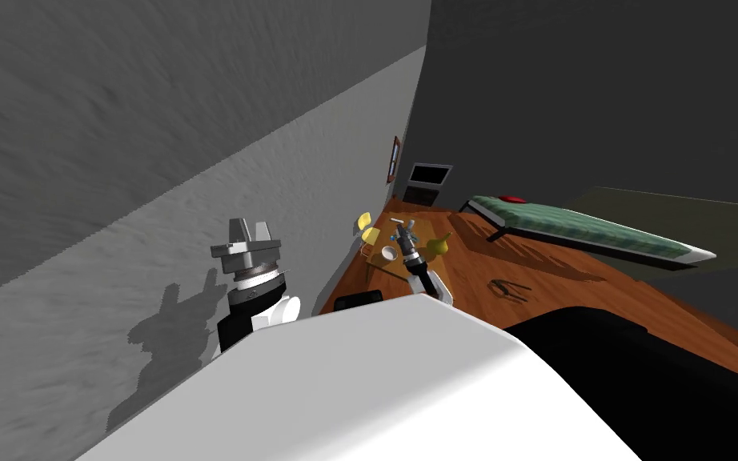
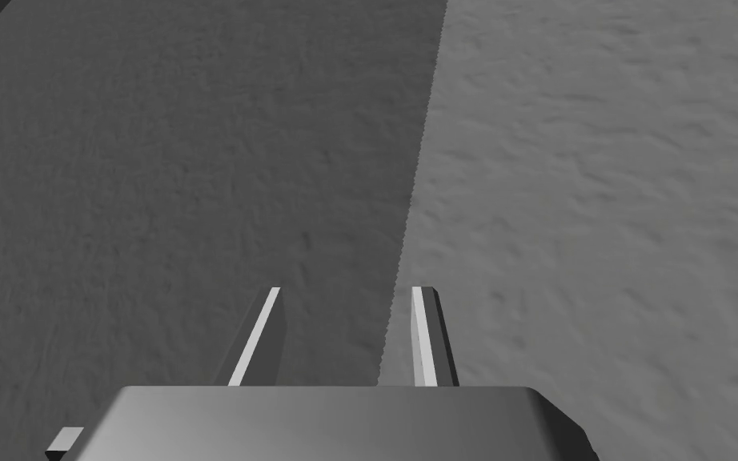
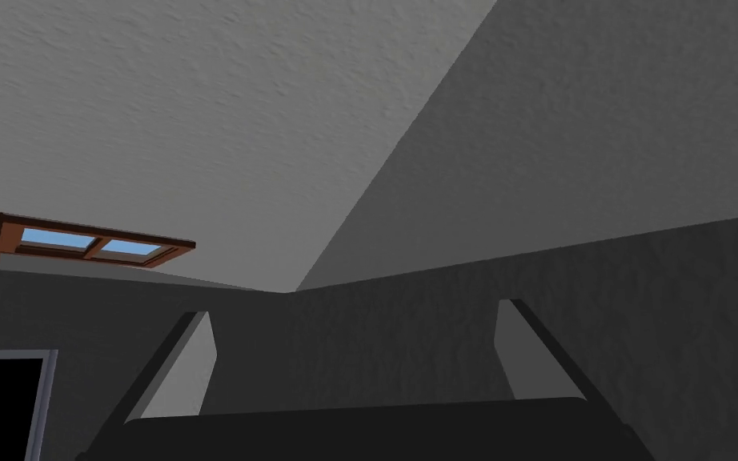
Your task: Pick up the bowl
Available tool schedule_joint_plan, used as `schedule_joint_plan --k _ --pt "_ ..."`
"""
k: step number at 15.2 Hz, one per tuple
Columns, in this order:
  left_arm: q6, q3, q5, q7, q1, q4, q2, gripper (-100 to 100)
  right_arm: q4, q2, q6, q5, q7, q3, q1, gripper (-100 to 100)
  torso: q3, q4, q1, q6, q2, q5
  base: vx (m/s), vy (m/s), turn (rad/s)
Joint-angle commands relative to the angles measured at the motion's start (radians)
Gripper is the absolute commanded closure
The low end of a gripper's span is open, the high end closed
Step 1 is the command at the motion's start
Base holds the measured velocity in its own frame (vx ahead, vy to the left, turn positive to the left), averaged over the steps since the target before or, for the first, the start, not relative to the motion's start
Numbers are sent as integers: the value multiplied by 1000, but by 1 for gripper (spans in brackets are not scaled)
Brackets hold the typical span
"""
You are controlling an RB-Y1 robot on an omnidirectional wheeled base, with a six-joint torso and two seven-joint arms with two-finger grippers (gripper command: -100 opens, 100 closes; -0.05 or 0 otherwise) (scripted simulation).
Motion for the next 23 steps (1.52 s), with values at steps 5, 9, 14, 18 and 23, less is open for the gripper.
schedule_joint_plan --k 5,9,14,18,23 --pt "0 0 0 0 0 0 0 0 99 -130 3 78 17 12 -21 -100 0 0 0 0 0 0 -15 33 125" --pt "0 0 0 0 0 0 0 0 176 -213 1 141 31 24 -42 -100 0 0 0 1 0 0 -12 29 107" --pt "0 0 0 0 0 0 0 0 274 -294 -3 210 48 37 -64 -100 0 0 -1 0 0 0 -9 25 148" --pt "0 0 0 0 0 0 0 0 327 -333 -5 245 56 45 -75 -100 0 0 -1 0 0 0 -6 16 97" --pt "0 0 0 0 0 0 0 0 427 -409 -12 318 74 63 -96 -100 0 0 -1 0 0 0 -5 17 134"
